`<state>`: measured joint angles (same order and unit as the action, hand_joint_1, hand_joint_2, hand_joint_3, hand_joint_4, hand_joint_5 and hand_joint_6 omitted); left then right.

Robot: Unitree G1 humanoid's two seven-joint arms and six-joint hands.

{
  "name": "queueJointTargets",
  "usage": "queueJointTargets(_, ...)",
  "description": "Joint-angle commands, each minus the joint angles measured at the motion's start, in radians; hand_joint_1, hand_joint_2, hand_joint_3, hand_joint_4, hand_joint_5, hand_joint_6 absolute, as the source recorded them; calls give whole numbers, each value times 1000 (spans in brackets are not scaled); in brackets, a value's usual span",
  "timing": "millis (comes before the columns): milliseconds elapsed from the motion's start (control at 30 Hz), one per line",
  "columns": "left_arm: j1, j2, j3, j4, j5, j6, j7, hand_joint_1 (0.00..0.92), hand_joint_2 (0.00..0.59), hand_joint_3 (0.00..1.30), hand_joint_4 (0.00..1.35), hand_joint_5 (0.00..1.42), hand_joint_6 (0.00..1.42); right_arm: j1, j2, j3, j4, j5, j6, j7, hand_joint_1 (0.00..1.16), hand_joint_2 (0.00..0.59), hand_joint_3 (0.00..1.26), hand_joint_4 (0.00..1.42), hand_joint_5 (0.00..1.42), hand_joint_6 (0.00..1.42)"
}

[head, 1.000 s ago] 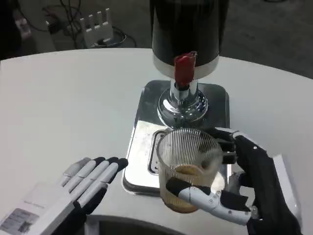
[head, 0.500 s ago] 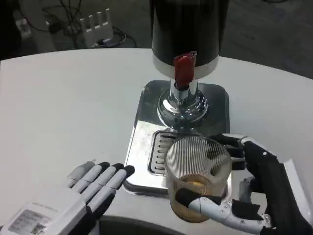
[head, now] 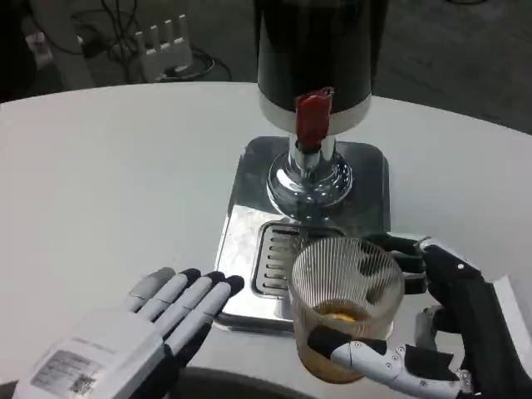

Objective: Grasp the cup under the faucet to collect the drink, then remove the cup.

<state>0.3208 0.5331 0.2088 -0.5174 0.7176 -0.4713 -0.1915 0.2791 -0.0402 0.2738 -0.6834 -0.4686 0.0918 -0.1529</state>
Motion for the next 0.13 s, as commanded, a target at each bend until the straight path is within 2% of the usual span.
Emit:
queueJointTargets(33,11,2,-13,-31,10,27,-17,0,50,0,0,0,0,4,10,13,-41,0,-43,4,883,84,943,1053,1228,1378)
queueJointTargets(133,10,0,-17,-49,14,50,-23,0,52,0,0,0,0,2,10,14,-43,-3,-39,8,883,87,943,1053,1237,1360)
